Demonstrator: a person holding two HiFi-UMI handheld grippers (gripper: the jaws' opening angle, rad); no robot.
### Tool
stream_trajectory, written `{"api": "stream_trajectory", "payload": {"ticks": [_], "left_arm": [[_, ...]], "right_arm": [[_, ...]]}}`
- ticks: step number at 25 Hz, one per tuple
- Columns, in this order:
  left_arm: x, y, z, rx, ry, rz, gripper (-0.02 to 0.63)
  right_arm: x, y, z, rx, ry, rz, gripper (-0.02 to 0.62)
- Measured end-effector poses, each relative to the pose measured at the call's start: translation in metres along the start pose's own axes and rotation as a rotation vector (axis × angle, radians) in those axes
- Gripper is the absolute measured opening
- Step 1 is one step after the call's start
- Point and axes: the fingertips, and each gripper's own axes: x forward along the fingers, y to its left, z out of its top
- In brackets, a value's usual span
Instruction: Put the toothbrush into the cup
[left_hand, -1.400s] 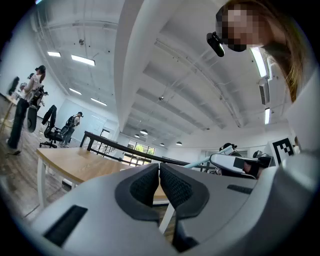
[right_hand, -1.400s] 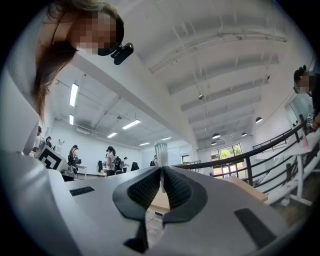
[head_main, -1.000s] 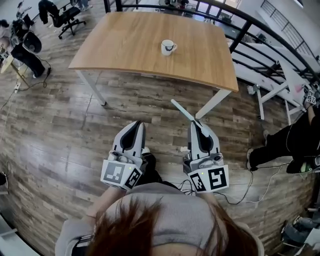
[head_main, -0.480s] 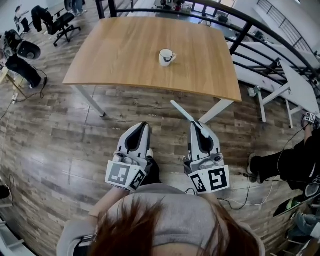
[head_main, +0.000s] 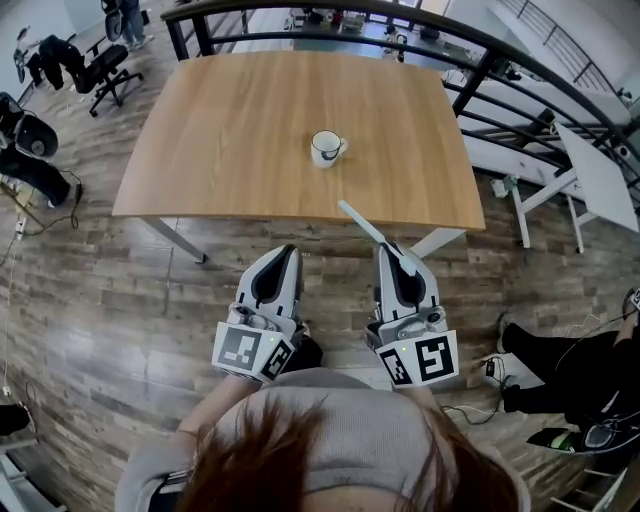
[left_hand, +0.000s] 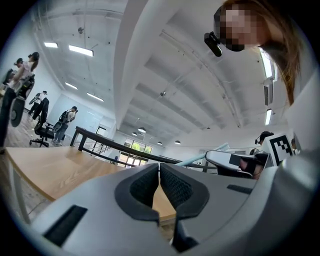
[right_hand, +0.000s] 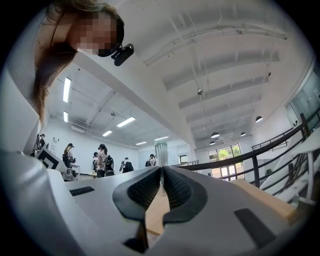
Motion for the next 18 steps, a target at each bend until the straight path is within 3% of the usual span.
{"api": "stream_trajectory", "payload": {"ticks": [8,18], "left_arm": [[0.042,0.039,0.006,0.004,0.009,-0.023,0.008],[0.072,0.043,-0.007,-0.011,0.046,0.0,0.008]], "right_arm": [[0.052,-0.013,-0.01,0.001,-0.007,-0.026,0.032],[0.072,-0.043,-0.017,0.02,0.023,-0.018,0.032]]}}
